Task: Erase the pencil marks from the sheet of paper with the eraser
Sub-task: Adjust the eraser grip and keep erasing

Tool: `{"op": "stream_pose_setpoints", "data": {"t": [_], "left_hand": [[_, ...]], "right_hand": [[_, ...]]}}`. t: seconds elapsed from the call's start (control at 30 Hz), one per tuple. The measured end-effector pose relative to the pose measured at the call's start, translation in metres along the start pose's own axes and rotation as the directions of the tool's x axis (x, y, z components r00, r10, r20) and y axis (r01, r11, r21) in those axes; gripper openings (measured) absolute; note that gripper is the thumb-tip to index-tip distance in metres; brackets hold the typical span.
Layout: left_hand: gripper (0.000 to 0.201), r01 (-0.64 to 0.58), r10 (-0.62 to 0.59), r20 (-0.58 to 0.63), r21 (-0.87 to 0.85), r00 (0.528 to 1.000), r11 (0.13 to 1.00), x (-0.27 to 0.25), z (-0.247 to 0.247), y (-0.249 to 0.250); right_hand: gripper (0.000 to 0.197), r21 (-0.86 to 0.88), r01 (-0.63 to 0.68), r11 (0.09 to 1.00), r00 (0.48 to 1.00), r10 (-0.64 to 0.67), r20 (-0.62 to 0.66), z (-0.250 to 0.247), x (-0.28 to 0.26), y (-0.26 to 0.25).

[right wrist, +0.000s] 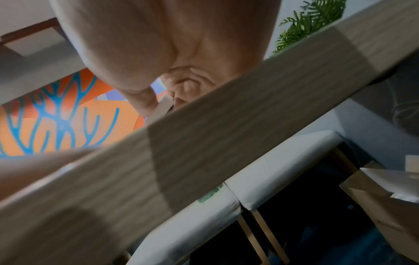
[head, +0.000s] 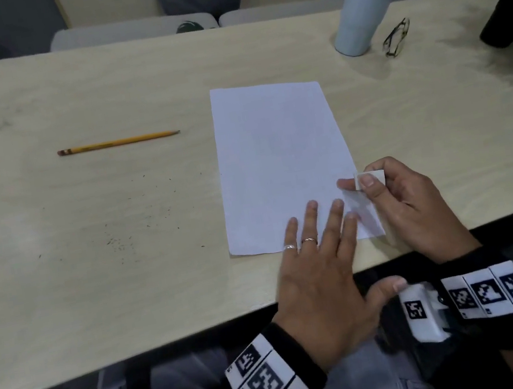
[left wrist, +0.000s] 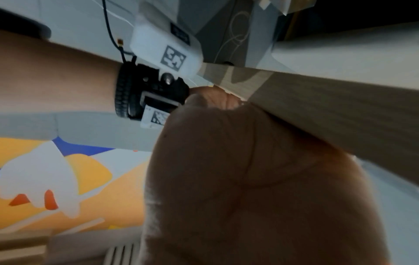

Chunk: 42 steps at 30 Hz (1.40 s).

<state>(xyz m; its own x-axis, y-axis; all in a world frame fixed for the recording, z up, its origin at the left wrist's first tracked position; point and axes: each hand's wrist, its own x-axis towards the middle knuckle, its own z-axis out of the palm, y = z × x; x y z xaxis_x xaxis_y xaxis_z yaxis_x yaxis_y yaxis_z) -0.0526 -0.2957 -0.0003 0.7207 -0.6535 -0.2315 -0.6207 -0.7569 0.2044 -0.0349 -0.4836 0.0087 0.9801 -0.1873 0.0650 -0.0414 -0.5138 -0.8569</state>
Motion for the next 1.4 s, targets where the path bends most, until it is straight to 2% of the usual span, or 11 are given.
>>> {"op": "stream_pose_setpoints", "data": {"t": [0.1,0.23,0.3,0.37,0.43,0.77,0.83,0.97,1.17,1.33,1.4], "left_hand": [[0.105,0.229,-0.23,0.034,0.014,0.973,0.973,-0.027,-0.008,-0.041],[0.116,0.504,-0.504,0.061,0.02,0.861,0.863,-0.046,-0.024,-0.076],[0.113,0.424,-0.425,-0.017,-0.024,0.905,0.905,-0.044,-0.024,-0.07],[0.103,0.19,-0.193,-0.063,-0.045,0.979,0.981,-0.043,-0.013,-0.056],[0.096,0.05,-0.052,-0.055,-0.029,0.997,0.998,-0.044,0.0,-0.047],[0.114,0.382,-0.384,-0.038,-0.058,0.922,0.922,-0.029,-0.016,-0.056],[0.109,0.329,-0.332,-0.064,-0.056,0.941,0.943,-0.028,-0.011,-0.056],[0.096,0.01,-0.015,-0.102,-0.057,0.995,0.998,-0.043,0.011,-0.049],[0.113,0.401,-0.401,-0.001,0.01,0.916,0.916,-0.054,-0.011,-0.067],[0.092,-0.044,0.042,-0.025,-0.062,0.999,0.997,-0.052,0.005,-0.052],[0.091,0.003,-0.006,-0.05,-0.054,0.999,0.999,-0.053,0.008,-0.06]], "right_hand": [[0.027,-0.033,0.017,0.999,1.0,-0.017,0.003,0.0,0.0,-0.001],[0.023,-0.013,-0.015,1.0,1.0,0.015,-0.019,0.001,0.002,-0.006],[0.018,-0.02,-0.017,1.0,0.999,0.016,-0.031,0.002,0.002,-0.009],[0.016,-0.005,-0.025,1.0,0.999,0.025,-0.044,0.004,0.001,-0.014],[0.017,0.014,-0.05,0.999,0.997,0.051,-0.05,0.006,-0.001,-0.018],[0.02,-0.027,-0.208,0.978,0.978,0.208,0.01,0.013,-0.016,-0.038],[0.022,-0.089,-0.2,0.976,0.979,0.201,0.008,0.016,-0.019,-0.042],[0.024,-0.153,-0.169,0.974,0.986,0.166,-0.034,0.021,-0.023,-0.044],[0.027,-0.236,-0.149,0.96,0.988,0.136,-0.071,0.024,-0.026,-0.044],[0.035,-0.313,-0.117,0.943,0.991,0.089,-0.101,0.029,-0.029,-0.045],[0.034,-0.334,-0.112,0.936,0.992,0.085,-0.095,0.027,-0.032,-0.05]]}}
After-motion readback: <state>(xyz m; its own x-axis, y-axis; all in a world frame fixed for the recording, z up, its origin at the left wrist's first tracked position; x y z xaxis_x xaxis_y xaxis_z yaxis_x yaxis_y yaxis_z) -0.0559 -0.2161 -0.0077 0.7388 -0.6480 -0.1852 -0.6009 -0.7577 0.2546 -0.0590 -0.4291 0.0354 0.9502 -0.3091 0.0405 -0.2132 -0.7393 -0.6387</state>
